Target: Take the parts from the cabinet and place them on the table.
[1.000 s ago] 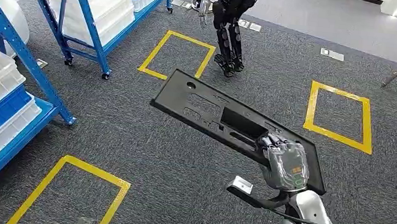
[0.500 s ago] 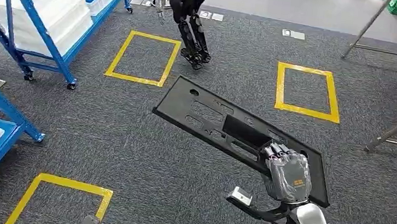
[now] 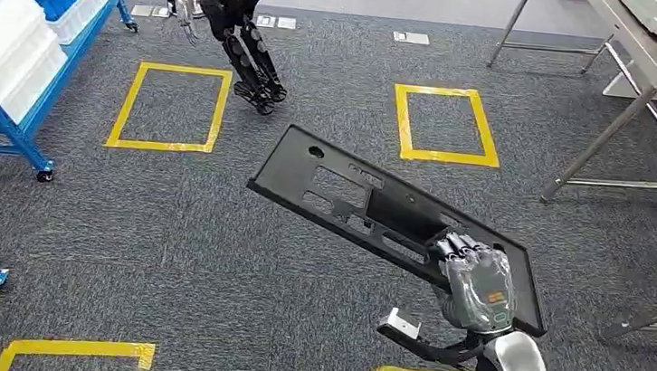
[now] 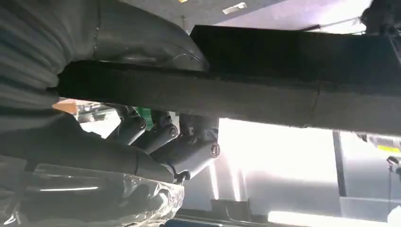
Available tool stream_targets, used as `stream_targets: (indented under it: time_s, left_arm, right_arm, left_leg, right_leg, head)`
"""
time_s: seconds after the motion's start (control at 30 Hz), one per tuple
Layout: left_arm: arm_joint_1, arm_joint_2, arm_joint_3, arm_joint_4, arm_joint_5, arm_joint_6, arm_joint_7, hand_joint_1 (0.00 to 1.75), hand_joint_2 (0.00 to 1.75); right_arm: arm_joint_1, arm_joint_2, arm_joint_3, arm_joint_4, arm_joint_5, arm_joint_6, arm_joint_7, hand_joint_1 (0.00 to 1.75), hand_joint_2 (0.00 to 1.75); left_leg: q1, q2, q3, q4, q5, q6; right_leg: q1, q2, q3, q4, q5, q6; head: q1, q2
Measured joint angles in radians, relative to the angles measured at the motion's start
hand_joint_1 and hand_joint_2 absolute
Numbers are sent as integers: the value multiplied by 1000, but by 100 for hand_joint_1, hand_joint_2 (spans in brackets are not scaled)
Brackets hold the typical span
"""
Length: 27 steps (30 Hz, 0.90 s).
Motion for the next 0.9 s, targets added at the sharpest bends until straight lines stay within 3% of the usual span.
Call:
stream_targets:
  time_s: [0.03, 0.07, 0.13, 0.17, 0.2, 0.27, 0.3, 0.33, 0.37, 0.43, 0.47, 0.5, 0.53, 0.57, 0.63, 0.67, 0.7, 0.77, 0.8, 0.83, 0.87, 0.9]
  left_arm:
    - [3, 3, 0, 0, 2, 3, -1, 0, 175]
    - [7, 5, 0, 0, 3, 4, -1, 0, 175]
    - [12, 7, 0, 2, 8, 6, -1, 0, 175]
    - [14, 7, 1, 2, 8, 8, -1, 0, 175]
    - [14, 7, 1, 2, 9, 10, -1, 0, 175]
    - [14, 8, 3, 2, 9, 17, -1, 0, 175]
    - [14, 9, 5, 2, 10, 18, -1, 0, 175]
    - [16, 11, 6, 3, 12, 20, -1, 0, 175]
    - [17, 11, 7, 3, 13, 22, -2, 0, 175]
    - [17, 9, 10, 3, 20, 28, -2, 0, 175]
    - [15, 8, 11, 3, 20, 30, -2, 0, 175]
    - [14, 8, 14, 3, 20, 33, -2, 0, 175]
    - [16, 8, 15, 3, 20, 35, -3, 0, 175]
    - [18, 7, 15, 3, 20, 36, -3, 0, 175]
    - [26, 7, 16, 6, 21, 36, -3, 0, 175]
    - [28, 8, 19, 8, 21, 36, -3, 0, 175]
    - [28, 8, 22, 8, 21, 36, -4, 0, 175]
    - [27, 8, 26, 9, 22, 37, -9, 0, 175]
    - [27, 9, 30, 9, 22, 37, -11, 0, 175]
    - [27, 9, 32, 11, 22, 37, -11, 0, 175]
    - [27, 8, 32, 11, 22, 38, -13, 0, 175]
    - [27, 9, 32, 11, 22, 38, -13, 0, 175]
  right_arm:
    - [-7, -3, -1, 0, -3, 4, -1, 171, 175]
    - [-14, -3, -1, 0, -7, 11, -2, 171, 175]
    - [-20, -4, -2, 0, -12, 25, -9, 171, 175]
    - [-22, -4, -2, 1, -16, 34, -12, 171, 175]
    - [-28, -4, -1, 3, -21, 40, -15, 171, 175]
    - [-54, -4, 0, 10, -30, 50, -22, 171, 175]
    - [-71, -3, 0, 14, -35, 51, -24, 171, 175]
    - [-87, -2, 0, 19, -38, 51, -27, 171, 175]
    - [-97, 0, 1, 23, -42, 51, -30, 171, 175]
    - [-111, 0, 2, 34, -47, 51, -34, 171, 175]
    - [-117, 0, 3, 39, -47, 50, -36, 171, 175]
    - [-119, 2, 4, 42, -48, 50, -38, 171, 175]
    - [-129, 4, 5, 45, -48, 50, -41, 171, 175]
    - [-135, 6, 6, 49, -49, 50, -42, 171, 175]
    - [-137, 15, 8, 58, -49, 50, -42, 171, 175]
    - [-137, 18, 9, 63, -51, 50, -44, 171, 175]
    - [-138, 18, 11, 67, -51, 50, -45, 171, 175]
    - [-144, 21, 16, 76, -55, 50, -49, 171, 175]
    - [-151, 23, 18, 80, -56, 50, -50, 171, 175]
    - [-159, 24, 20, 86, -59, 49, -50, 171, 175]
    - [-167, 24, 23, 91, -62, 49, -50, 171, 175]
    - [-171, 25, 23, 95, -64, 48, -50, 171, 175]
  left_leg:
    - [-1, 15, 2, -1, -1, 10]
    - [-4, 31, 3, -1, -2, 11]
    - [-10, 63, 2, -1, -5, 14]
    - [-11, 76, 3, -1, -7, 13]
    - [-11, 89, 3, -1, -8, 11]
    - [-10, 114, 7, -1, -12, 5]
    - [-14, 124, 12, 0, -16, -1]
    - [-21, 134, 14, 1, -22, -10]
    - [-22, 145, 20, -1, -23, -15]
    - [-19, 167, 31, -6, -28, -23]
    - [-17, 178, 36, -6, -33, -31]
    - [-7, 131, 32, 10, -46, -37]
    - [-6, 85, 15, 50, -71, -35]
    - [-6, 53, -22, 123, -112, -34]
    - [-7, 32, -105, 268, -164, -36]
    - [-7, 32, -128, 292, -156, -35]
    - [-6, 32, -127, 272, -128, -34]
    - [-4, 23, -77, 138, -33, -31]
    - [1, -14, -42, 50, 14, -30]
    - [8, -69, -33, 27, 0, -31]
    - [6, -53, -33, 21, 3, -31]
    - [-2, -41, -31, 21, 4, -28]
  right_leg:
    - [1, -46, -27, 51, -26, -3]
    - [1, -65, -64, 122, -56, -4]
    - [-5, -79, -134, 261, -100, 1]
    - [-8, -82, -141, 273, -99, 7]
    - [-11, -85, -124, 239, -83, 16]
    - [-19, -110, -35, 72, -20, 37]
    - [-20, -174, 14, -16, 1, 40]
    - [0, -190, 24, -18, 1, 29]
    - [6, -170, 19, -21, 4, 14]
    - [13, -148, 19, -22, 3, -2]
    - [6, -134, 25, -28, 5, -10]
    - [-15, -119, 31, -32, 7, -18]
    - [-14, -111, 31, -32, 7, -34]
    - [-11, -100, 32, -32, 6, -48]
    - [-4, -70, 33, -32, 6, -53]
    - [-2, -51, 34, -31, 6, -53]
    - [-1, -37, 35, -30, 6, -53]
    - [-2, -7, 38, -27, 5, -52]
    - [-3, 8, 37, -23, 2, -48]
    - [2, 19, 29, -18, 0, -42]
    - [6, 34, 24, -16, 0, -38]
    - [-2, 44, 20, -20, 5, -30]
  head:
    - [10, 0]
    - [11, 0]
    - [10, 0]
    - [11, 0]
    - [10, 0]
    - [10, 0]
    - [12, 0]
    - [11, 0]
    - [5, 0]
    - [5, 0]
    - [6, 0]
    - [4, 0]
    - [-1, 0]
    - [-4, 0]
    - [-5, 0]
    - [-6, 0]
    - [-5, 0]
    - [-6, 0]
    - [-6, 0]
    - [-5, 0]
    - [-3, 0]
    - [-5, 0]
